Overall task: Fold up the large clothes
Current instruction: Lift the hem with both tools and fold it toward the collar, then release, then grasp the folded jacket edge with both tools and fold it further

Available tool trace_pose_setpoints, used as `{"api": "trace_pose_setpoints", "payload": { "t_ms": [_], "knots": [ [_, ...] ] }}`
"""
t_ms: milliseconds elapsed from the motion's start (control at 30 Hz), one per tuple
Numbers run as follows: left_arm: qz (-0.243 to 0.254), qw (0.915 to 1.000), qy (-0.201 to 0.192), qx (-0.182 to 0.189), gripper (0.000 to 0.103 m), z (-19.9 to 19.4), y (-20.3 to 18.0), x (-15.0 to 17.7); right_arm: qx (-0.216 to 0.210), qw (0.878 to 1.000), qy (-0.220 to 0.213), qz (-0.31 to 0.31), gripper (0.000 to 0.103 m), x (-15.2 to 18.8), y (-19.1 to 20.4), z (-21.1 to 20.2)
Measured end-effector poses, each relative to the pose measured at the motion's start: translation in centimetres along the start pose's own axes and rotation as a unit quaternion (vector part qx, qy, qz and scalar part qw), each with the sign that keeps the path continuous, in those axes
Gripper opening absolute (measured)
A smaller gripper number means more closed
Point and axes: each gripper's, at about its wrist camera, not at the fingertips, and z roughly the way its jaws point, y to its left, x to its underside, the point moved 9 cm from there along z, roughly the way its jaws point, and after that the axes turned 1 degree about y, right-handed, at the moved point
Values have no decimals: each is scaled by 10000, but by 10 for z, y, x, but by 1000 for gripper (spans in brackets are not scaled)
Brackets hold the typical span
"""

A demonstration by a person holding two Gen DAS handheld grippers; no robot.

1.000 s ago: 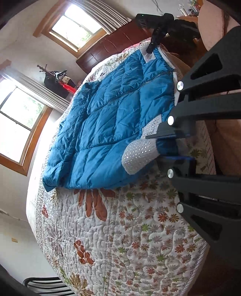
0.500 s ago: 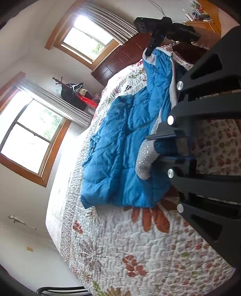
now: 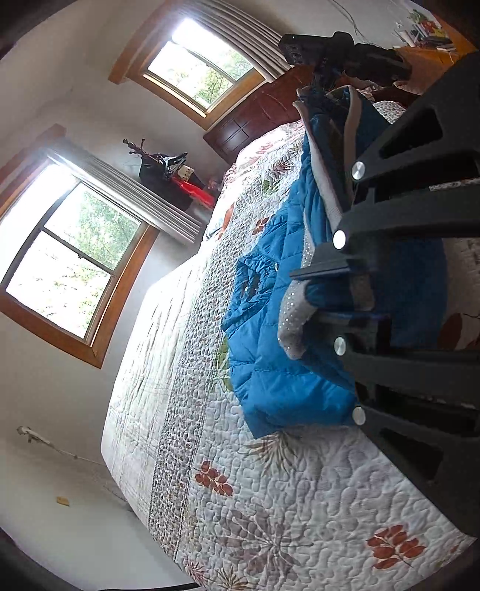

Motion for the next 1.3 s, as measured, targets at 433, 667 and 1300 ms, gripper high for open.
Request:
{"api": "trace_pose_setpoints", "payload": {
  "t_ms": [433,667,1300],
  "knots": [
    [-488,9966,438,-498,13,133,69,-63,286,9953,453,807,13,-77,-67,116],
    [-701,9906,938,-705,14,194,104,-57,417,9872,849,1287,13,-78,-108,175],
    [-813,9921,608,-740,63,119,106,-40,707,9929,470,835,65,-43,-100,114]
  ]
}}
